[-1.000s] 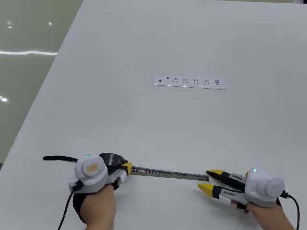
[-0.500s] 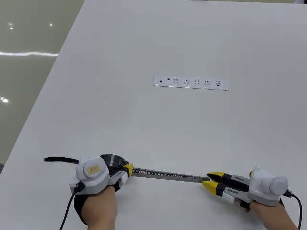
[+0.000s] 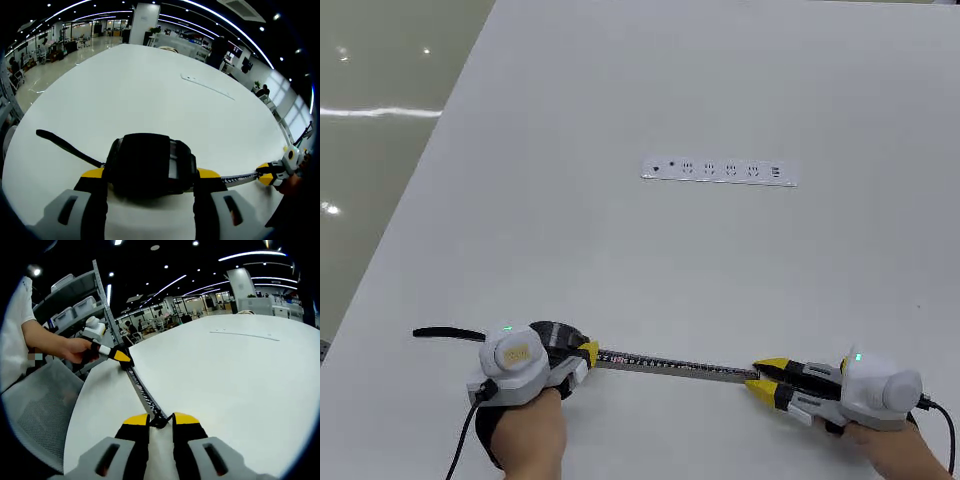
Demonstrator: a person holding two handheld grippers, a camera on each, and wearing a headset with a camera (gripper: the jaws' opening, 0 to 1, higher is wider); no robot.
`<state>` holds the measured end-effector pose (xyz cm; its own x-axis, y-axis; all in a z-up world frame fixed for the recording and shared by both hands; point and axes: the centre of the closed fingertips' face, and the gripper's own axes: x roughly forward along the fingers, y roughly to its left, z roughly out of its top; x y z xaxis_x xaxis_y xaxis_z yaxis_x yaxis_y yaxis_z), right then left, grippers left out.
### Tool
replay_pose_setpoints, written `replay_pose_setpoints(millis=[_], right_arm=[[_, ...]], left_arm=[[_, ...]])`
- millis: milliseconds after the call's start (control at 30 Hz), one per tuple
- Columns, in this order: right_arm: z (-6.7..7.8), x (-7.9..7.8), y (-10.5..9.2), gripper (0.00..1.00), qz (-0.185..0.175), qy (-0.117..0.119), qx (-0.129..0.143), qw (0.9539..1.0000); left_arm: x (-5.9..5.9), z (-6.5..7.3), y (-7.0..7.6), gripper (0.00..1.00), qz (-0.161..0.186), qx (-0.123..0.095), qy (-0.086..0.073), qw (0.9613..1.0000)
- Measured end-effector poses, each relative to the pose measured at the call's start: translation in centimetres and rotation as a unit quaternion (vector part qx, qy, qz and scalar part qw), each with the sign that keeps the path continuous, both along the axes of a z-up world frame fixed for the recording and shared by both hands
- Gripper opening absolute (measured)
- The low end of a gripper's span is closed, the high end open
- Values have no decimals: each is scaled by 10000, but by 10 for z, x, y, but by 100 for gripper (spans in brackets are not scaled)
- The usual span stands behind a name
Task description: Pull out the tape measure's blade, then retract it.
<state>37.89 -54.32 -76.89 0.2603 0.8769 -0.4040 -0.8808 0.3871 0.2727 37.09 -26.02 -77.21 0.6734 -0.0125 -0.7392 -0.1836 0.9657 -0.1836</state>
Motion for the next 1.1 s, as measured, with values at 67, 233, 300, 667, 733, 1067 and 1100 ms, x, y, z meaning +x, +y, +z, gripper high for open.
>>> replay_pose_setpoints(millis=[67, 233, 300, 667, 733, 1067, 1100], right_arm=[[1, 1, -1, 16, 68, -352, -111, 9993], [1, -1, 0, 16, 80, -1019, -343, 9942], [1, -2, 0, 15, 70, -1107, -393, 9930], [-1, -2, -1, 15, 45, -1340, -601, 9891], [0, -2, -3, 15, 30, -1319, -579, 9896], [0, 3, -3, 15, -158, -660, -182, 9975], [0, 3, -2, 15, -136, -604, -140, 9980]], left_arm=[[0, 0, 0, 68, -2, 6, 1, 10000], [0, 0, 0, 68, -1, 9, 2, 10000], [0, 0, 1, 68, -3, 12, 4, 10000], [-1, -1, 0, 68, -7, 38, 14, 10000], [-1, -1, 0, 68, -6, 36, 20, 10000], [0, -1, 1, 68, -9, 36, 23, 10000], [0, -1, 1, 68, -13, 38, 24, 10000]])
